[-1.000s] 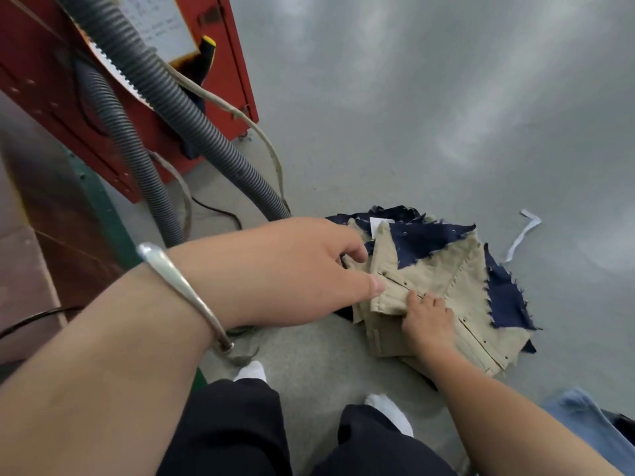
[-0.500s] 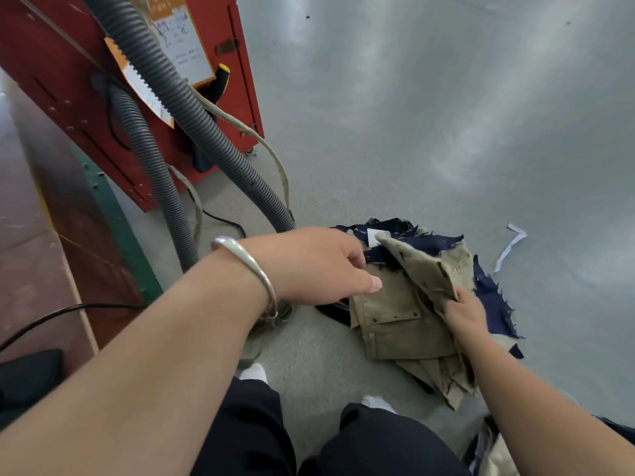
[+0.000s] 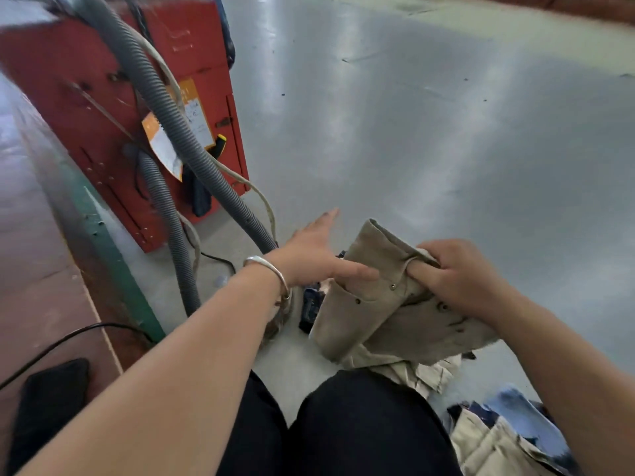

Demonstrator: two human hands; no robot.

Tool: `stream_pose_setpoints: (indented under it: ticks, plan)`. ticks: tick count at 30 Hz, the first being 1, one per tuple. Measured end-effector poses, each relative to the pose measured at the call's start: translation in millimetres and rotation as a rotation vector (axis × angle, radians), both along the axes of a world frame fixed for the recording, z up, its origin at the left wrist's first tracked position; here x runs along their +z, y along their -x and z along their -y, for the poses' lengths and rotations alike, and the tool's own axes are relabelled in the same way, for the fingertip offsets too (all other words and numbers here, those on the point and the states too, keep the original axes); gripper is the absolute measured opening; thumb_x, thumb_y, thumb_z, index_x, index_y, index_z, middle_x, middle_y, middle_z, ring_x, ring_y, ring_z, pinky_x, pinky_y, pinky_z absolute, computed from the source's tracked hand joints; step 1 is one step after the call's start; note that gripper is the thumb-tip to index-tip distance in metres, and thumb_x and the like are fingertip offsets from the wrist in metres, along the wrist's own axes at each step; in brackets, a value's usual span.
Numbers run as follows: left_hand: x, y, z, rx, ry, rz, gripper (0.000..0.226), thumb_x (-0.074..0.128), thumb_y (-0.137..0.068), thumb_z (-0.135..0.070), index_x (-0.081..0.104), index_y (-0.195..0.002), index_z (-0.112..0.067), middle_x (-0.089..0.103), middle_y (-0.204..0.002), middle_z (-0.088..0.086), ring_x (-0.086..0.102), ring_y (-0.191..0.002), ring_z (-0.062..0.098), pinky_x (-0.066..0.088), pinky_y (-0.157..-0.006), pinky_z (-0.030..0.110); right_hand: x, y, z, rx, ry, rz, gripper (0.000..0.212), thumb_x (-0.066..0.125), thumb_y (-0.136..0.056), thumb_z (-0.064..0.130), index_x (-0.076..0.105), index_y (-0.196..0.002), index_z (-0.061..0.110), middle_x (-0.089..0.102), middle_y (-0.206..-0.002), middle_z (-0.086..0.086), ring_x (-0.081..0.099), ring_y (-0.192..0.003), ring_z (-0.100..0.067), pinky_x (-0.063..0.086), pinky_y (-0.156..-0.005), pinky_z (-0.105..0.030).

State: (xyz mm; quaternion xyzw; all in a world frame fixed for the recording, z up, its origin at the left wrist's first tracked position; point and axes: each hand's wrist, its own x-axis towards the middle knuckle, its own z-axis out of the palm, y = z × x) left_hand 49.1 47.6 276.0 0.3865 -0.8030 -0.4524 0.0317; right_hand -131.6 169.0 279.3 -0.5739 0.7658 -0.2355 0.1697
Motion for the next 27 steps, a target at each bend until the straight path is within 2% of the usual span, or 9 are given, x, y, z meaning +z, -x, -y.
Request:
stream_pose_setpoints:
  ticks: [3, 6, 10, 15, 18, 21, 22, 24, 27]
  plan:
    - [22.9, -16.0, -12.3, -0.087, -0.278, -0.237, 0.062, 0.081, -0.063, -0.035, 0.061, -0.12, -0.018, 0.069, -0.113, 0.0, 0.064, -0.107, 0.015, 0.048, -0.097, 0.036, 47.9, -22.3, -19.7, 0.121, 0.056, 0.022, 0.034, 0.06, -0.074, 0.032, 0.043, -0.054, 0.01, 0.037, -0.047, 0.006, 0.035, -0.044, -0.008, 0.03, -0.043, -0.022]
    - [58.4, -35.8, -31.0, -0.121, -0.27, -0.347, 0.025, 0.072, -0.073, -0.025, 0.071, -0.094, -0.011, 0.073, -0.094, 0.004, 0.069, -0.088, 0.018, 0.055, -0.079, 0.029, 78.1, -34.3, -45.3, 0.254, 0.004, 0.034, 0.033, 0.065, -0.059, 0.047, 0.056, -0.067, 0.016, 0.055, -0.06, 0.003, 0.05, -0.052, -0.005, 0.037, -0.048, -0.017]
    - [115.2, -66.2, -46.9, -0.183, -0.241, -0.332, 0.015, 0.061, -0.087, -0.017, 0.066, -0.095, -0.005, 0.069, -0.09, 0.012, 0.066, -0.081, 0.022, 0.057, -0.071, 0.029, 87.4, -41.0, -76.1, 0.326, -0.005, -0.023, 0.026, 0.073, -0.064, 0.022, 0.054, -0.08, 0.031, 0.063, -0.086, 0.02, 0.058, -0.076, 0.006, 0.042, -0.061, -0.008]
    - [184.0, -104.1, -53.0, -0.125, -0.06, -0.278, 0.038, 0.063, -0.083, -0.023, 0.062, -0.113, 0.001, 0.068, -0.103, 0.017, 0.066, -0.091, 0.029, 0.056, -0.084, 0.035, 99.9, -39.7, -101.2, 0.214, -0.11, -0.181, 0.008, 0.064, -0.077, 0.009, 0.061, -0.072, 0.015, 0.066, -0.073, -0.005, 0.058, -0.068, -0.014, 0.049, -0.065, -0.034]
    - [216.7, -126.8, -55.8, -0.082, 0.101, -0.223, 0.038, 0.066, -0.078, -0.031, 0.068, -0.11, -0.01, 0.07, -0.107, 0.013, 0.067, -0.1, 0.03, 0.05, -0.094, 0.046, 126.5, -42.9, -110.7, 0.063, 0.104, -0.181, 0.024, 0.059, -0.082, -0.002, 0.061, -0.066, 0.016, 0.058, -0.059, -0.001, 0.052, -0.059, -0.015, 0.044, -0.058, -0.029]
    - [230.4, -151.5, -65.6, -0.029, 0.231, -0.402, 0.028, 0.065, -0.082, -0.028, 0.071, -0.106, -0.016, 0.072, -0.103, 0.006, 0.068, -0.098, 0.023, 0.055, -0.088, 0.037, 152.4, -67.0, -131.4, -0.007, 0.448, -0.293, 0.023, 0.052, -0.086, 0.011, 0.067, -0.071, 0.019, 0.057, -0.054, 0.004, 0.054, -0.056, -0.021, 0.043, -0.056, -0.029]
    - [230.2, -163.2, -73.2, -0.029, 0.256, -0.498, 0.025, 0.065, -0.083, -0.026, 0.071, -0.105, -0.017, 0.072, -0.105, 0.005, 0.067, -0.1, 0.022, 0.055, -0.085, 0.032, 155.5, -78.6, -141.0, -0.007, 0.558, -0.332, 0.027, 0.048, -0.087, 0.017, 0.073, -0.08, 0.022, 0.065, -0.061, 0.003, 0.06, -0.06, -0.024, 0.046, -0.059, -0.029]
    - [221.0, -192.6, -94.2, -0.104, 0.307, -0.589, 0.025, 0.065, -0.086, -0.024, 0.07, -0.11, -0.016, 0.069, -0.113, 0.007, 0.063, -0.108, 0.023, 0.053, -0.088, 0.029, 150.6, -101.0, -167.0, 0.003, 0.699, -0.459, 0.039, 0.046, -0.088, 0.011, 0.077, -0.11, 0.019, 0.078, -0.099, -0.001, 0.072, -0.087, -0.025, 0.052, -0.074, -0.03]
    - [175.1, -235.7, -134.2, -0.285, 0.258, -0.501, 0.027, 0.066, -0.086, -0.028, 0.07, -0.11, -0.016, 0.067, -0.116, 0.008, 0.062, -0.111, 0.026, 0.053, -0.09, 0.033, 103.0, -116.7, -225.0, 0.133, 0.774, -0.533, 0.047, 0.033, -0.095, 0.001, 0.074, -0.116, 0.012, 0.069, -0.123, -0.004, 0.066, -0.109, -0.022, 0.05, -0.092, -0.036]
